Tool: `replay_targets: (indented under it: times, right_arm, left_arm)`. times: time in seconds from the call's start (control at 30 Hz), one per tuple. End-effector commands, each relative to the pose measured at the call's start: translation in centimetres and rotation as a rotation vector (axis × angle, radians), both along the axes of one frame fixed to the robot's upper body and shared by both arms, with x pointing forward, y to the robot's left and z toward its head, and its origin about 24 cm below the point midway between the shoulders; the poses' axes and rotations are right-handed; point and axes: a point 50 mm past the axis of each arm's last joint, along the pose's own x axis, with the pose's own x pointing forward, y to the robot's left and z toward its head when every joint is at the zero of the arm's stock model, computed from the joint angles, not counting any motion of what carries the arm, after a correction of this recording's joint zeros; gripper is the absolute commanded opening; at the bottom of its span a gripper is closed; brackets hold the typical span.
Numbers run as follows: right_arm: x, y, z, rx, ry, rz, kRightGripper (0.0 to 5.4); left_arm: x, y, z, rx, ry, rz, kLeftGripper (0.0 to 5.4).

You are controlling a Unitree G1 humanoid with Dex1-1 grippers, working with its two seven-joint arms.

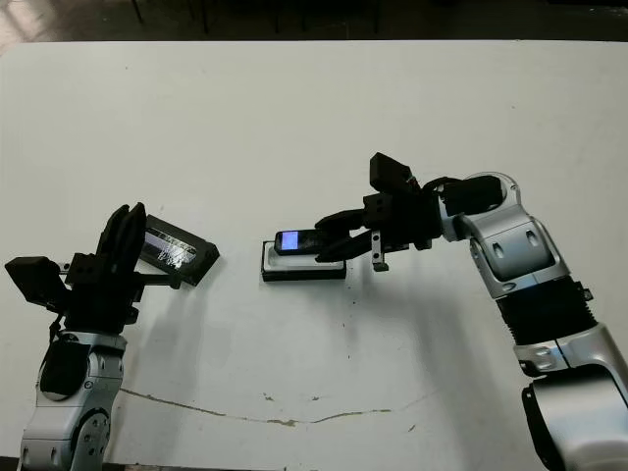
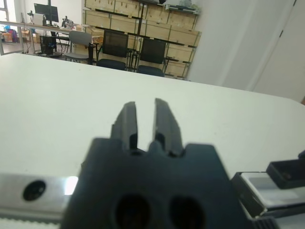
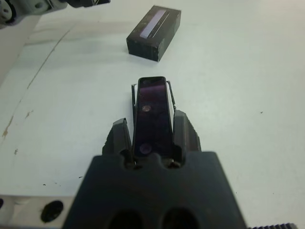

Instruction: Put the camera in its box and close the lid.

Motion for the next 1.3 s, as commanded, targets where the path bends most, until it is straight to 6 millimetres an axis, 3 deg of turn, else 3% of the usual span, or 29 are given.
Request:
replay_targets:
  times: [0.03,1.3]
  right_arm:
    - [0.0,-0.1,-0.5,-0.012,0.032,-0.005,0.2]
    - [-0.1,0.2,-1.8,0.015,0.077,-0.069,0.2]
  left_arm:
    - [-0.3,0.2,-0.7,-0.012,0.034,0.013,0.0]
    - [-0.6,0.1,-1.1,0.01,0.037,0.021,0.0]
